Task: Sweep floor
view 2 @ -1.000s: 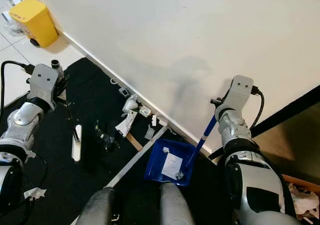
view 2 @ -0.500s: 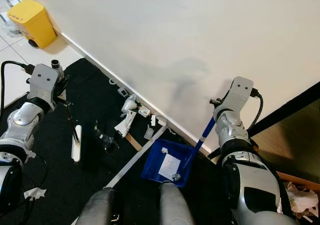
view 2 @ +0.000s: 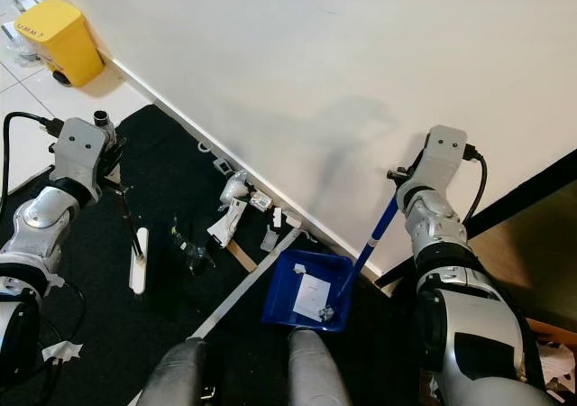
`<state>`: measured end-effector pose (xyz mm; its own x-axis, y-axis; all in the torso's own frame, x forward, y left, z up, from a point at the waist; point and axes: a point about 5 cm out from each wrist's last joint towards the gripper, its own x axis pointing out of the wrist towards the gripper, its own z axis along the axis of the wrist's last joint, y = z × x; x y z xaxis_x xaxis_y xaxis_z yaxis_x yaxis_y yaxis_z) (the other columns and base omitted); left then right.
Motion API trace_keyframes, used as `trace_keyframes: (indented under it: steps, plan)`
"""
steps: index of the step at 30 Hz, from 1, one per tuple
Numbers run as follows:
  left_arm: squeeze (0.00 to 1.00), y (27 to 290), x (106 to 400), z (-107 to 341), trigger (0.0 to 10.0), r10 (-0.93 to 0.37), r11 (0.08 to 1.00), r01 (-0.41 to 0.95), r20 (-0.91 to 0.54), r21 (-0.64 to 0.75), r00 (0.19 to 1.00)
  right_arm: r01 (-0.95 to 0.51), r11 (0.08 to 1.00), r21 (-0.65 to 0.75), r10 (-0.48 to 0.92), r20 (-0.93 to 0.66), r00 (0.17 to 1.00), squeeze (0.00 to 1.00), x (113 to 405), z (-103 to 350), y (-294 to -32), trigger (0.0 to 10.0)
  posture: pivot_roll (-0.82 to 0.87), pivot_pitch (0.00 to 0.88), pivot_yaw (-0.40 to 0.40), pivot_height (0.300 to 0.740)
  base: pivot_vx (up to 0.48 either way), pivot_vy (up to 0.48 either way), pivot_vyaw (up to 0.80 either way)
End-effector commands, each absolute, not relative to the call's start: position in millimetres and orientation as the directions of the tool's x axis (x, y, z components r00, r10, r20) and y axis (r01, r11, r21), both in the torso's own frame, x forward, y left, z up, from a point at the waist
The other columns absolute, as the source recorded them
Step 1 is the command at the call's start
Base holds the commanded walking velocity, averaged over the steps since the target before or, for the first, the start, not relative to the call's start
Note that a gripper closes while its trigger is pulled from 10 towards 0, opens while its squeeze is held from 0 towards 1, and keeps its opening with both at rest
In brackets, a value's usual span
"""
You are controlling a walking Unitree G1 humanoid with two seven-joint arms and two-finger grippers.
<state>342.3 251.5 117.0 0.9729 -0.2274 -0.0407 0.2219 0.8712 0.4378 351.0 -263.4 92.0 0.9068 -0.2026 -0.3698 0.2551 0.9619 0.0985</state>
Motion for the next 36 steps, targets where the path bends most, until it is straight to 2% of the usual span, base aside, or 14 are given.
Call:
trace_keyframes:
  steps: [1, 21, 36]
  plan:
    - [0.00, 250, 341, 120, 10.0, -0.243, 0.863, 0.225, -0.019, 0.452, 0.970, 0.229, 0.964, 0.133, -0.180, -0.307, 0.935, 0.00, 360, 111, -264, 10.0, 0.01, 0.099, -0.007, 0.740, 0.000, 0.000, 0.00]
    - [0.00, 249, 340, 117, 10.0, -0.250, 0.855, 0.234, -0.029, 0.462, 0.968, 0.237, 0.967, 0.093, -0.198, -0.310, 0.930, 0.00, 357, 110, -272, 10.0, 0.01, 0.095, -0.007, 0.740, 0.000, 0.000, 0.00]
    - [0.00, 245, 341, 114, 10.0, -0.259, 0.852, 0.249, -0.043, 0.460, 0.965, 0.374, 0.926, 0.048, -0.350, -0.262, 0.899, 0.00, 353, 107, -280, 10.0, 0.01, 0.111, -0.003, 0.740, 0.000, 0.000, 0.00]
